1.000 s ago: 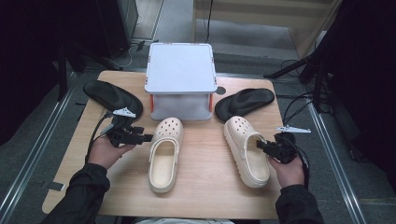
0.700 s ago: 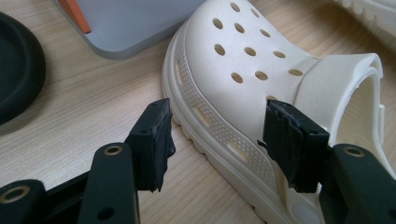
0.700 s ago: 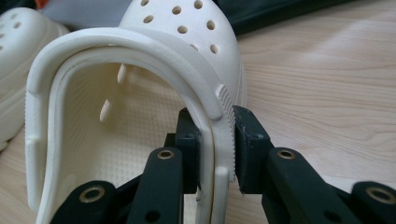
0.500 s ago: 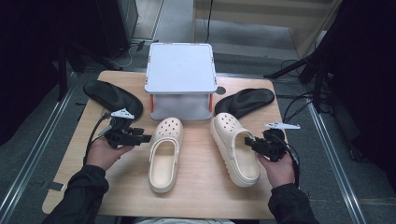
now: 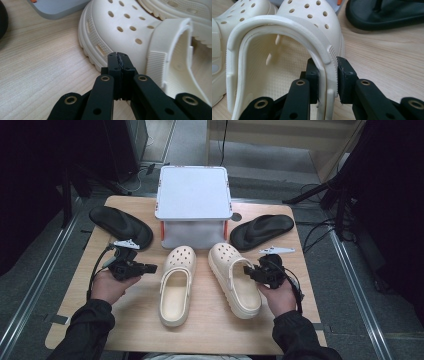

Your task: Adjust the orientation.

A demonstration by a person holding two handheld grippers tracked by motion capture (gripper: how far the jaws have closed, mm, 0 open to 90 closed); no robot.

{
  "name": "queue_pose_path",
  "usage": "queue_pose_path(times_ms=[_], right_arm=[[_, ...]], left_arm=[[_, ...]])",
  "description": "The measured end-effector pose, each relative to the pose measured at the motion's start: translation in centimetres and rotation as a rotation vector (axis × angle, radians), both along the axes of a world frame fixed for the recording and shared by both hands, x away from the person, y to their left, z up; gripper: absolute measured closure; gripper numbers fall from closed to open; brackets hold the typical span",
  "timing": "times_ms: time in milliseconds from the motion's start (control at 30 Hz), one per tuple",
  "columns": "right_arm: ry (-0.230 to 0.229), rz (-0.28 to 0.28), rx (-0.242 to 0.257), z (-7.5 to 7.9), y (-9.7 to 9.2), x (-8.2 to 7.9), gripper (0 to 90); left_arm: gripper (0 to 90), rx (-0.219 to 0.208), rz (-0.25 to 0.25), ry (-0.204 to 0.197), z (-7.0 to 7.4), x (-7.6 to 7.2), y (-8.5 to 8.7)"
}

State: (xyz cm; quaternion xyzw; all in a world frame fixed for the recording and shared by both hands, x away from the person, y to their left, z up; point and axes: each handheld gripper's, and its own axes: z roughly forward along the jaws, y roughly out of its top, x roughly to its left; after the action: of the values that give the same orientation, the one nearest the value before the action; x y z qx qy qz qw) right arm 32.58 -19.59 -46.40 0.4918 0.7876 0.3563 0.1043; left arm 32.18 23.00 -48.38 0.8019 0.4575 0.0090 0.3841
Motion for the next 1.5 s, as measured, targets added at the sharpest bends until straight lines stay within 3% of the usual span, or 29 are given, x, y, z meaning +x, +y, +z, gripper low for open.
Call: queue_pose_path(times_ms=[300,400,500,833,1233,1367,1500], right_arm=[[-0.006,0.027,-0.045,-0.8,2.3,0.5,74.9],[0.003,0.037,-0.06,-1.2,3.1,0.7,74.8],[-0.021,0.039,-0.092,-1.3,3.9,0.5,74.7],[-0.036,0.057,-0.107,-1.8,5.5,0.1,73.9],[-0.032,0.08,-0.088,-2.1,5.5,0.0,72.7],[-0.042,0.078,-0.082,-2.2,5.4,0.1,72.5],[-0.031,0.088,-0.055,-2.3,5.0,0.4,70.3]], left_arm=[[90.0,0.078,-0.034,0.055,-1.5,0.3,-1.5],[90.0,0.079,-0.042,0.053,-1.6,0.2,-1.9],[90.0,0.099,-0.049,0.042,-1.5,0.1,-2.1],[90.0,0.071,-0.071,0.05,-1.3,-0.3,-2.6],[89.9,0.086,-0.171,0.044,-1.2,-1.5,-5.1],[89.8,0.096,-0.177,0.034,-1.1,-1.8,-5.6],[89.5,0.08,-0.174,0.049,-1.2,-1.7,-5.4]])
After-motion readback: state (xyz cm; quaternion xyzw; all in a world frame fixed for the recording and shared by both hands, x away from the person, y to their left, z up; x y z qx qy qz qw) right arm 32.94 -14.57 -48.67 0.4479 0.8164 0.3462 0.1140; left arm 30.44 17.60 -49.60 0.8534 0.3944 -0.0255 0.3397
